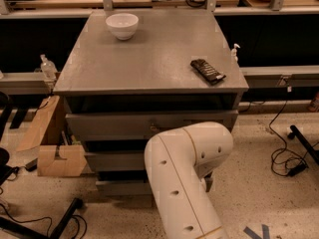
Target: Open bottom drawer
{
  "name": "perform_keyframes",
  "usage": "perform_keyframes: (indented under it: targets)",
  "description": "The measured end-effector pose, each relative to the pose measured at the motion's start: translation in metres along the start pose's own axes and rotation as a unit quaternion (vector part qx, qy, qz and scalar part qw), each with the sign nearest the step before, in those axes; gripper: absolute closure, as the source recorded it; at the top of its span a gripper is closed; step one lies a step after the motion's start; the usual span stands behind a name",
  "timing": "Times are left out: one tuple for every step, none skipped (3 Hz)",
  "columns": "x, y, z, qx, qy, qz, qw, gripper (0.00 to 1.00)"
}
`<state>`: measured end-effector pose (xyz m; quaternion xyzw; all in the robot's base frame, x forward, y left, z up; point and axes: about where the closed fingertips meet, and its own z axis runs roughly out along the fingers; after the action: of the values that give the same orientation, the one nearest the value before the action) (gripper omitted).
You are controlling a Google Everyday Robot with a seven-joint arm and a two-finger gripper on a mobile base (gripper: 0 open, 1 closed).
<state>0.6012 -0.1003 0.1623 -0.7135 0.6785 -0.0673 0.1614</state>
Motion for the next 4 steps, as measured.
perform_keyframes:
  targets:
    - [0.0000,0.0000,0.0000,0.000,0.000,0.000,1.0000,0.63]
    - [0.0000,0.0000,0.0000,0.000,0.000,0.000,1.0000,0.40]
    - [0.0000,0.0001,0.0000,0.000,0.000,0.000,1.0000,0.16]
    - [-0.0004,0.0013,0.0009,-0.001,0.000,0.000,1.0000,0.00]
